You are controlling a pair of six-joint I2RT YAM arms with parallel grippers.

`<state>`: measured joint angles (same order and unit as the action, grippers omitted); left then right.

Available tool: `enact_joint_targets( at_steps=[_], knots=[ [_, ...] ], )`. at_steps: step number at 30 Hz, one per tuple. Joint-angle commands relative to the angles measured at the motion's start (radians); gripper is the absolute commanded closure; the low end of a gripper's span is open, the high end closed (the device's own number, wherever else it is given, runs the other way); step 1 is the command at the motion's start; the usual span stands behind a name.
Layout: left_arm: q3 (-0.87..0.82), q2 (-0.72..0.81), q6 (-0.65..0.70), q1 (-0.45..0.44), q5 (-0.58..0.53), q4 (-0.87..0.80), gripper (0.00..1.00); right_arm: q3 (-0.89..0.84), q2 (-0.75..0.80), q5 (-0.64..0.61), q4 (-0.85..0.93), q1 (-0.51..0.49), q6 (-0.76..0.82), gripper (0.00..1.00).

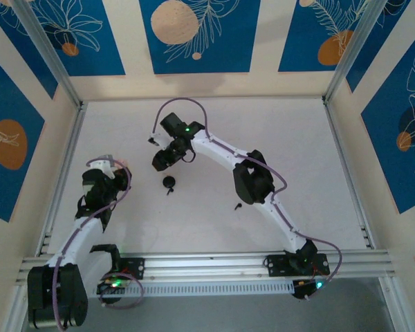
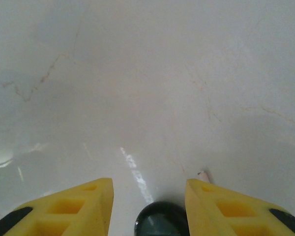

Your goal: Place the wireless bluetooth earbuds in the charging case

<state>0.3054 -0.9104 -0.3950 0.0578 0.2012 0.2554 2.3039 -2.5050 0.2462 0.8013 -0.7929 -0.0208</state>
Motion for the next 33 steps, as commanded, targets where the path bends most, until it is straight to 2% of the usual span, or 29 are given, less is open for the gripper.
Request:
enact_joint_targets(
  at_steps=[1, 10, 33],
  knots=[
    [-0.003, 0.025, -0.012, 0.021, 0.019, -0.016, 0.92, 0.066, -0.045, -0.034, 0.090, -0.018, 0.083, 0.57],
    [-0.003, 0.050, 0.002, 0.025, 0.012, -0.041, 0.92, 0.113, -0.101, -0.114, 0.137, -0.020, 0.125, 0.56],
    [0.001, 0.065, 0.002, 0.027, 0.010, -0.045, 0.92, 0.140, -0.160, -0.202, 0.159, 0.000, 0.157, 0.58]
  ],
)
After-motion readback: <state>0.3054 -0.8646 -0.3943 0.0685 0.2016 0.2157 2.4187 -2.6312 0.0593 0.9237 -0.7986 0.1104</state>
